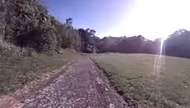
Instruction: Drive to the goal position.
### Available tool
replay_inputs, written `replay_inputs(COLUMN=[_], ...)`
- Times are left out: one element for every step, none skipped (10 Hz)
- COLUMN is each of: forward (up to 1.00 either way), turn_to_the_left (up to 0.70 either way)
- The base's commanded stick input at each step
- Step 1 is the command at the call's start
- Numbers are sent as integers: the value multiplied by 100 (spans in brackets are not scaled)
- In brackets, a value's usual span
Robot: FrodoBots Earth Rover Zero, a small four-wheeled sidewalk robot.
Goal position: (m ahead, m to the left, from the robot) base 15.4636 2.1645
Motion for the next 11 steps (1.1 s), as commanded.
replay_inputs(forward=[5, 5, 5, 5, 5, 5, 5, 5, 5, 5, 5], turn_to_the_left=[0, 0, 0, 0, 0, 0, 0, 0, 0, 0, 0])
